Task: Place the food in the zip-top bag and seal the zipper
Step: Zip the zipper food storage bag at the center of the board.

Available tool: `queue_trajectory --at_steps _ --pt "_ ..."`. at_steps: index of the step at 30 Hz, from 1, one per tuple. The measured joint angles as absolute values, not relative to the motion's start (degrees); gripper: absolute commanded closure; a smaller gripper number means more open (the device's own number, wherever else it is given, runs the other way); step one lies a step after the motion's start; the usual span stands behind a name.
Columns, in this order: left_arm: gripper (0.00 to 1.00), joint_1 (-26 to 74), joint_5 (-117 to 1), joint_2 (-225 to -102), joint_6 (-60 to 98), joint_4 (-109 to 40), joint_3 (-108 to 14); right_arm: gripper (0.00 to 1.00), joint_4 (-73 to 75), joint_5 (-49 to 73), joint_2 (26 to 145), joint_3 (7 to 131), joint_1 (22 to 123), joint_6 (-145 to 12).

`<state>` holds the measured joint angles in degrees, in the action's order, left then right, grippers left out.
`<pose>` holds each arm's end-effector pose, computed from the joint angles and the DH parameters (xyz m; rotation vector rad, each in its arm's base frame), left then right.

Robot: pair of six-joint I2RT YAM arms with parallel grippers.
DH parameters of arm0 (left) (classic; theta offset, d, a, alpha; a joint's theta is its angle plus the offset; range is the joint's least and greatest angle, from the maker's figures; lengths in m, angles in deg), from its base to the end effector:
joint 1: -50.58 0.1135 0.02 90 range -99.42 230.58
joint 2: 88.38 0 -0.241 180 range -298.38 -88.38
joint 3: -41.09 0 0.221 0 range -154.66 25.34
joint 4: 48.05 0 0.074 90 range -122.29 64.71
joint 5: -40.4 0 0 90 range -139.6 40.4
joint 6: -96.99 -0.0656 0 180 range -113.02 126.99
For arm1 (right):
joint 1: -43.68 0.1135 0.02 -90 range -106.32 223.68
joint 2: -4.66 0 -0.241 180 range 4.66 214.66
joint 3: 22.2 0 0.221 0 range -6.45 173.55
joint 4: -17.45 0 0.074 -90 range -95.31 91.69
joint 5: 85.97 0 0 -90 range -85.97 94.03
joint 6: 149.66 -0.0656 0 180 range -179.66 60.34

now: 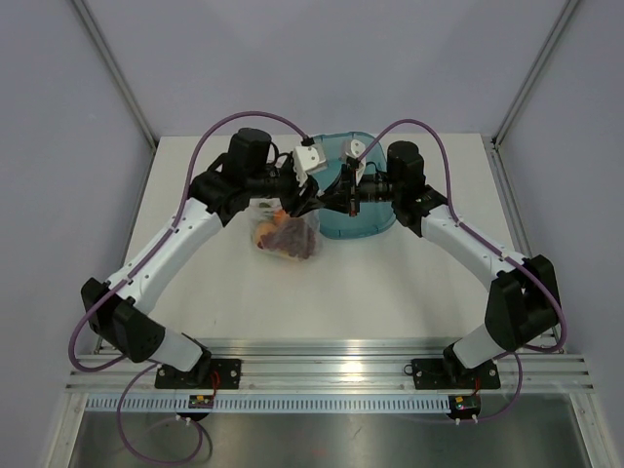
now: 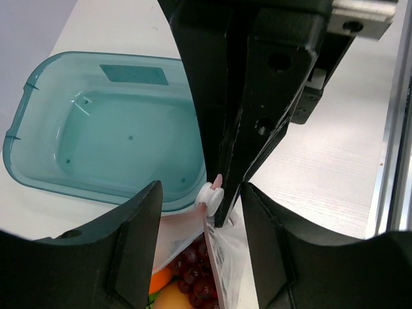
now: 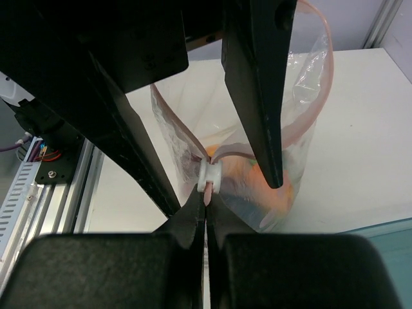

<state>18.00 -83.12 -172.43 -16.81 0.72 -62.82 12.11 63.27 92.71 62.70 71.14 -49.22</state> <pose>0.2464 -0.2004 0.3661 1.2733 1.6142 -0.6993 0.2747 0.2063 0.3263 -1.2520 1.2497 1.0958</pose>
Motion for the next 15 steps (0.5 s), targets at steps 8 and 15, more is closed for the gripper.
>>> queue_trajectory --at_steps 8,15 --pt "0.45 18.00 -84.39 -166.26 -26.20 -1.72 -53.42 1.00 11.89 63.80 92.69 62.39 71.14 -49.24" --pt "0.45 18.00 -86.24 -163.42 -29.46 -5.22 -51.39 1.00 11.89 64.19 92.36 62.08 71.14 -49.26"
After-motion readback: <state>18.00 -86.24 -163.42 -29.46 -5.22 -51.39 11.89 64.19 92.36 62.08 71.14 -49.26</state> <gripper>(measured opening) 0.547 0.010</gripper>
